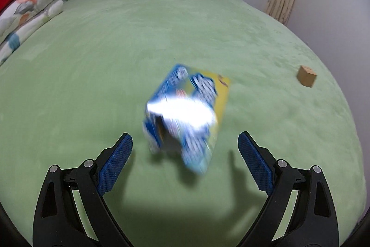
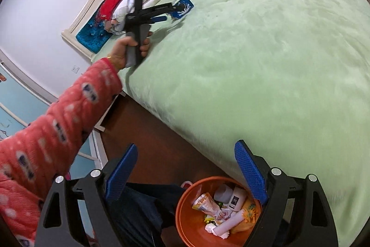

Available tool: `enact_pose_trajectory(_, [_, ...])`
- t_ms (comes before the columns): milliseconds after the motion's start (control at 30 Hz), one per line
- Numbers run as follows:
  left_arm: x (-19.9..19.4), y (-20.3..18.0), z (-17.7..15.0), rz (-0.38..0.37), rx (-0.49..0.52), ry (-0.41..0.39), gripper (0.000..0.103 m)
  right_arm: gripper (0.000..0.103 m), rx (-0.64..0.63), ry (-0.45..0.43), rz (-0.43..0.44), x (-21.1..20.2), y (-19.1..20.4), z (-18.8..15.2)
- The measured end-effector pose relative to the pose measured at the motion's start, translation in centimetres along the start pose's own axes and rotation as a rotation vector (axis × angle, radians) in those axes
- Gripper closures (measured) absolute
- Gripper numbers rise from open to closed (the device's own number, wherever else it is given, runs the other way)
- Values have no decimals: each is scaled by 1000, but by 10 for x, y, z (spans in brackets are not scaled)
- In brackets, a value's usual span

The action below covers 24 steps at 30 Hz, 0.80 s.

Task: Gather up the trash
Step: 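Reach the left tool to the bed and grasp the blue carton, then grasp the small wooden block with the right tool while the left tool holds the carton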

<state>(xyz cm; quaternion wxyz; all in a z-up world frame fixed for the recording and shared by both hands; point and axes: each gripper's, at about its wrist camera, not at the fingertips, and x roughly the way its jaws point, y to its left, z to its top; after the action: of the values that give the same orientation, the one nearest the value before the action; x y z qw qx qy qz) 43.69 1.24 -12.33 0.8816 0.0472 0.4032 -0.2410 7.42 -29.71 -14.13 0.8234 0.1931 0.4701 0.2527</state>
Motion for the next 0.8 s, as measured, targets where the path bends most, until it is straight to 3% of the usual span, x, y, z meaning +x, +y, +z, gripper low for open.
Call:
enact_pose_trajectory(167, [15,-7,17,18,78,-21,14,19,3,19,33,4,-1,19])
enact_pose_trajectory(200, [18,-9,18,23,92,-19,25,19,-9,21,40,4,0,26])
enact_pose_trajectory(233, [23,-11,17,15,104,-2,43,19,-19,20,41,3,1,32])
enact_pose_trajectory(400, [16,-15,15,18,123,-33,45,19,-65,-39,24,-12,1,75])
enact_pose_trajectory(567, [-13,-21,14,1,95,-96,45,18,-74,-134,-104,-9,-20,136])
enact_pose_trajectory(800, [-72,-55,0,26,78,-151,45,18,-133,-211,-455,32,-60,240])
